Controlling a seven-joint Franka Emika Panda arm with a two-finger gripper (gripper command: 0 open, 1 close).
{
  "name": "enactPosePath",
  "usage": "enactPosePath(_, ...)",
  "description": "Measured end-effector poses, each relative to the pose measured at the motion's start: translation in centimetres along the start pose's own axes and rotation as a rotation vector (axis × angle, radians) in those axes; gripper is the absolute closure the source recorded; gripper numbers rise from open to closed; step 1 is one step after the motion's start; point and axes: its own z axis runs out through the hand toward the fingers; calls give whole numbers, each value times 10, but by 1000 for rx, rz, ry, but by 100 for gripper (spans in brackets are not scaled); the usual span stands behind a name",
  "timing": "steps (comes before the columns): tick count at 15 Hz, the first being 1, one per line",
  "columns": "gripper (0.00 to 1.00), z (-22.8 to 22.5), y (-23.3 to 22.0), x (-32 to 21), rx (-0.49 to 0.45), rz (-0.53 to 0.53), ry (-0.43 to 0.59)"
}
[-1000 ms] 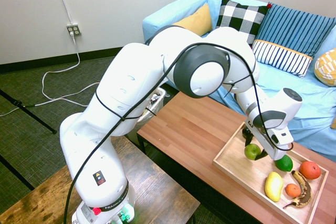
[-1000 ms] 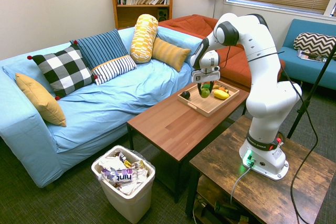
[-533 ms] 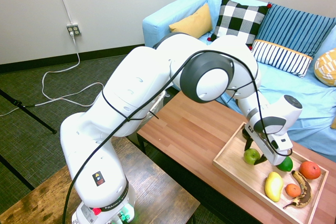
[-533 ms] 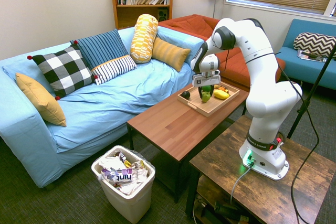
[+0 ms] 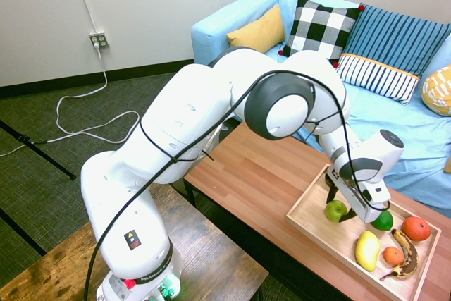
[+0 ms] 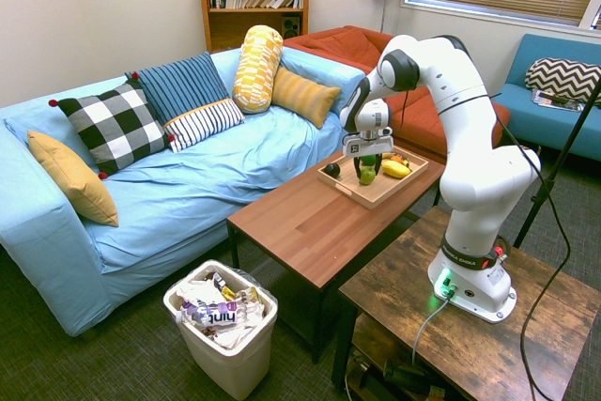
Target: Put the apple in the tray
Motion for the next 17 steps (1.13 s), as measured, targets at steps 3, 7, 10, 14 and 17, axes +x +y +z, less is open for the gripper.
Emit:
enactPosePath(3, 0, 1, -1, -1, 2, -8, -4)
enactPosePath(7, 0, -5, 0, 1, 11, -14, 2)
enactPosePath(10, 0, -33, 4, 6, 41, -16, 25)
enactPosePath(14, 0, -70, 24, 2, 81, -14, 40)
enactPosePath(17, 0, -94, 38, -7, 108, -9, 49)
